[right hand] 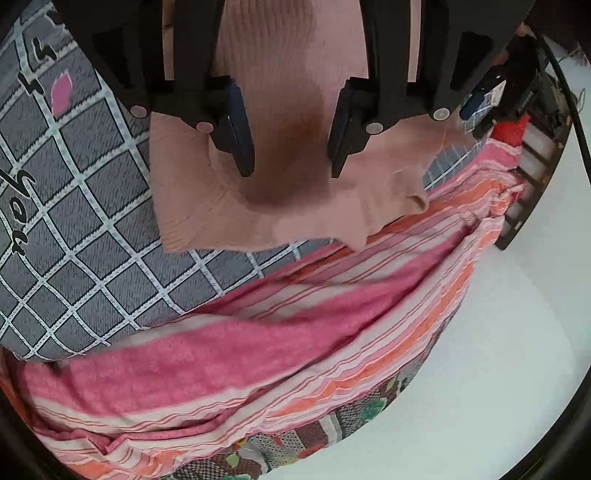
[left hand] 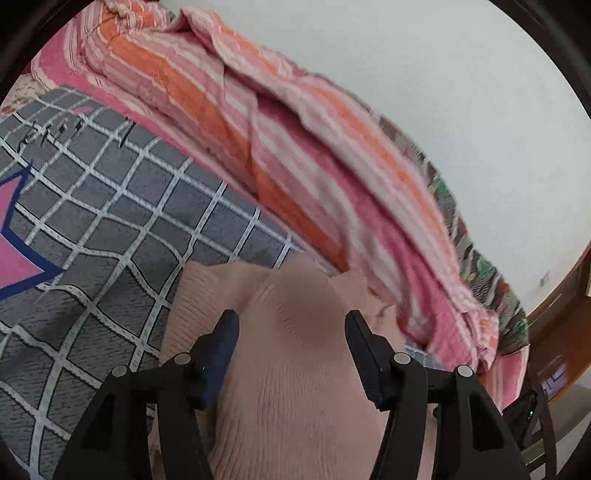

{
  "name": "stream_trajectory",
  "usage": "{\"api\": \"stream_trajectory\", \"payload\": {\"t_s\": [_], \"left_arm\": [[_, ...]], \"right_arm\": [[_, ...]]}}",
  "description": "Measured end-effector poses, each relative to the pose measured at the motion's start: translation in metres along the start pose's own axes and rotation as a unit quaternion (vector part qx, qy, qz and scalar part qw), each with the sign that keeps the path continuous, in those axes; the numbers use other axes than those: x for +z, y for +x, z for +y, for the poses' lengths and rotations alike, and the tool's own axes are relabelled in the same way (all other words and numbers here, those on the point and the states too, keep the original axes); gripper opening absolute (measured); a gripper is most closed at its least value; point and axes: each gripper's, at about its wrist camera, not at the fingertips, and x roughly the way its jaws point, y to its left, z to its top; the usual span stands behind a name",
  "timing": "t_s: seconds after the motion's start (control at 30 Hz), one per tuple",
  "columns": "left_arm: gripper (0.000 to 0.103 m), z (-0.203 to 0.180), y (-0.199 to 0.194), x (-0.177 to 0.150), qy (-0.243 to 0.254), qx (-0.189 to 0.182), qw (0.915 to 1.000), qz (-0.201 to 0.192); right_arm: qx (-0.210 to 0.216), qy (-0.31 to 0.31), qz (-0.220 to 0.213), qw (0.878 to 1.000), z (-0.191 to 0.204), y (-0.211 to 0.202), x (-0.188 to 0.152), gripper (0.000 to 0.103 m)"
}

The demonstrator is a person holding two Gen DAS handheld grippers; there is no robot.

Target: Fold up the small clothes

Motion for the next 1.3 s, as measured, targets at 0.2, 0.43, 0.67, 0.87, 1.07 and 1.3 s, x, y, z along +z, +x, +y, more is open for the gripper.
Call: {"api": "stream_trajectory", "payload": {"t_s": [0.2,0.43,0.67,0.87,1.07,1.3], "left_arm": [[0.059,-0.004,-0.017,-0.021,0.019,0.003,0.9997,0.014],[0.061,-0.010,-0.071,-0.068,0.094,0.011,0.9954,0.010],[0.068,-0.003,-0.104,-0.107,0.135,-0.007,0.9894,0.054],[0.068,0.026,-0.080,-0.096,0.047,-0.015,0.9953,0.084],[0.068,0.032,-0.056,-0.082,-0.001,-0.015,0.9972,0.073],[0.064,0.027,-0.043,-0.077,-0.023,0.009,0.9985,0.049]], "right_arm": [[-0.012,-0.058,0.003,0.998,0.021,-0.036,-0.034,0.040],[-0.056,-0.152,0.014,0.987,0.029,-0.083,-0.099,0.043],[-0.035,-0.090,0.047,0.994,-0.005,-0.085,-0.118,0.059],[-0.011,-0.034,0.069,0.997,-0.011,-0.069,-0.101,0.066],[-0.016,0.016,0.073,0.997,-0.018,-0.044,-0.082,0.066],[-0.033,0.007,0.050,0.998,-0.016,-0.030,-0.077,0.062]]}}
